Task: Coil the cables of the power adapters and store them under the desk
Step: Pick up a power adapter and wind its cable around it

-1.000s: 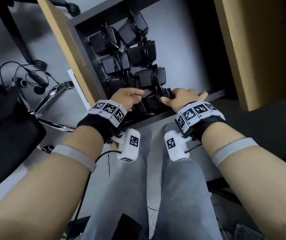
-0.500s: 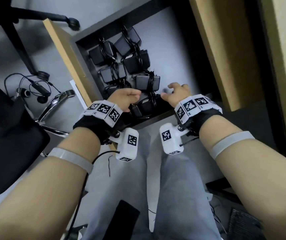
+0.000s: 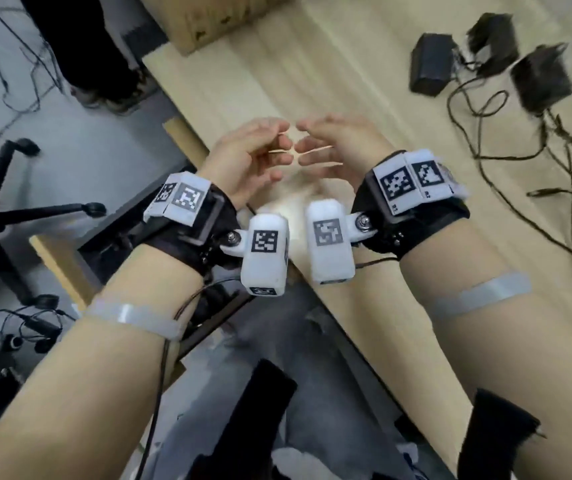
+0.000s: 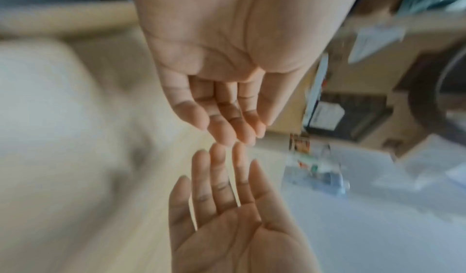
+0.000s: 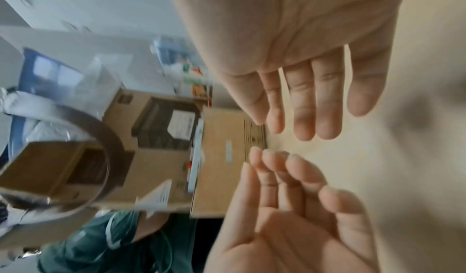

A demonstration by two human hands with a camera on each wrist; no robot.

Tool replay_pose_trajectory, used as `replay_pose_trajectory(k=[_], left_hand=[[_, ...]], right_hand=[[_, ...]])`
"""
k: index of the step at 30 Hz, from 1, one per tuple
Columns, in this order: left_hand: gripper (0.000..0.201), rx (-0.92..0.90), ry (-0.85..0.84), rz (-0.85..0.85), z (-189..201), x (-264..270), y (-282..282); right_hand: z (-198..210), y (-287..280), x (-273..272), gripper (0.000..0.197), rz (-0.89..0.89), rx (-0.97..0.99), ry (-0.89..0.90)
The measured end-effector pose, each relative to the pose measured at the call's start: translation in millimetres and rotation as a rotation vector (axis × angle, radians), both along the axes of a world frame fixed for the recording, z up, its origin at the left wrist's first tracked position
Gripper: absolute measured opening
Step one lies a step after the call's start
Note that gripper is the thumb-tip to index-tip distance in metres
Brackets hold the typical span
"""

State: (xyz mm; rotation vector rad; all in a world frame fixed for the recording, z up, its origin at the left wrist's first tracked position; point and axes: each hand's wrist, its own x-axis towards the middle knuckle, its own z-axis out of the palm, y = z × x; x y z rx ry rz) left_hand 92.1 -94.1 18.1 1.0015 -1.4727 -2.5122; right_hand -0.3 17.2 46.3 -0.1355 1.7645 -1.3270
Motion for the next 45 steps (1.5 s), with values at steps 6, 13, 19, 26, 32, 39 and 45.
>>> replay_pose_trajectory(k=[6,13,19,26,32,39,45], left_hand=[[0.011,-0.097,-0.012,-0.236,19,-111,83],[0.027,-0.321,-0.013,-0.314,8,-195,124],[0.083,-0.859,-0.225,-0.323,-22,-256,109],[0.083,-1.116,-0.331,-0.594,-33,-274,91],[0.08,-0.929,-0.273,-0.582,-11,-259,86],[0.08,-0.545,0.162,-0.746,64,-223,115],[0.081,-0.339,0.387,-0.992,125,-201,159]], right_hand=[[3,109,-87,0.017,-0.297,0.127,0.191],[-14,157,-138,0.018,-0.526,0.107,0.183],[-36,146,-163,0.033,-0.385,0.128,0.21],[-54,122,-174,0.047,-0.256,0.166,0.196],[-46,136,-170,0.051,-0.247,0.274,0.192],[20,160,-147,0.041,-0.515,0.097,0.448],[83,202,-118,0.026,-0.676,0.047,0.651]])
